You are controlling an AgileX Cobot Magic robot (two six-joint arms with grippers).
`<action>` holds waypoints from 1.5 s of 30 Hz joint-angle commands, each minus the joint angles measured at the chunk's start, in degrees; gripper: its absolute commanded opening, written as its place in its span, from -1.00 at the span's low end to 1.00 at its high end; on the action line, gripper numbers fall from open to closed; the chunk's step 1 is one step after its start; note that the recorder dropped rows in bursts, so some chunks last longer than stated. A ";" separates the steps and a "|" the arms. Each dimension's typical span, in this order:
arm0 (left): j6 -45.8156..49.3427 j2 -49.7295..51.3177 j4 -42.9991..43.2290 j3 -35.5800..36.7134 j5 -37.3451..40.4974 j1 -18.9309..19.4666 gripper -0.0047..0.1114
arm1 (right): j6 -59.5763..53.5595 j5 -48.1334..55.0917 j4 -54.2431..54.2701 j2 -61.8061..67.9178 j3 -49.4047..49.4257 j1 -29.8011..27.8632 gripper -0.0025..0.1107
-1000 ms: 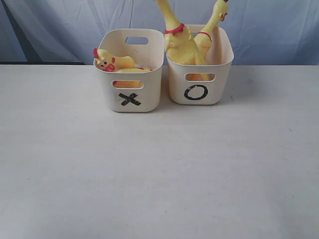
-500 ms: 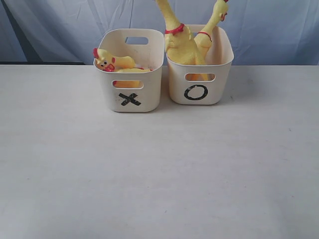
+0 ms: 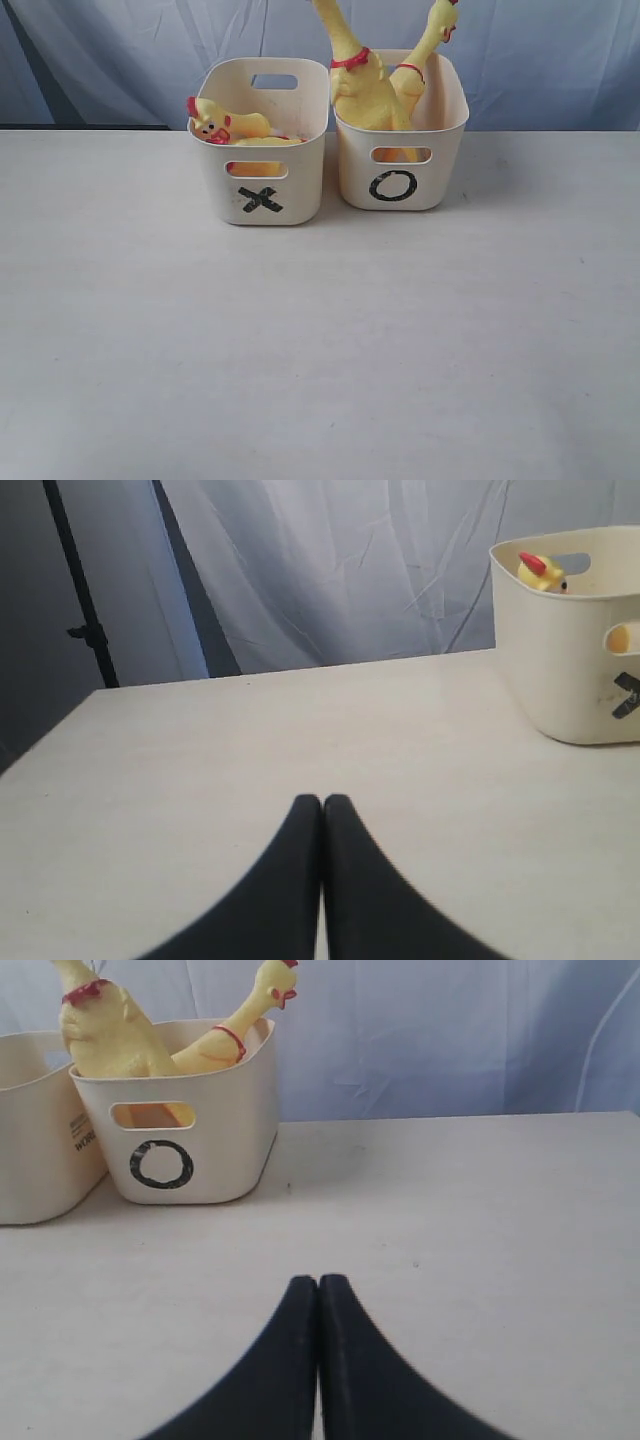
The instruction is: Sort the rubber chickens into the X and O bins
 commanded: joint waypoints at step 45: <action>-8.48 -0.26 -0.14 0.15 0.52 -0.01 -0.92 | -0.96 1.10 -0.94 -0.20 0.08 -0.21 -0.97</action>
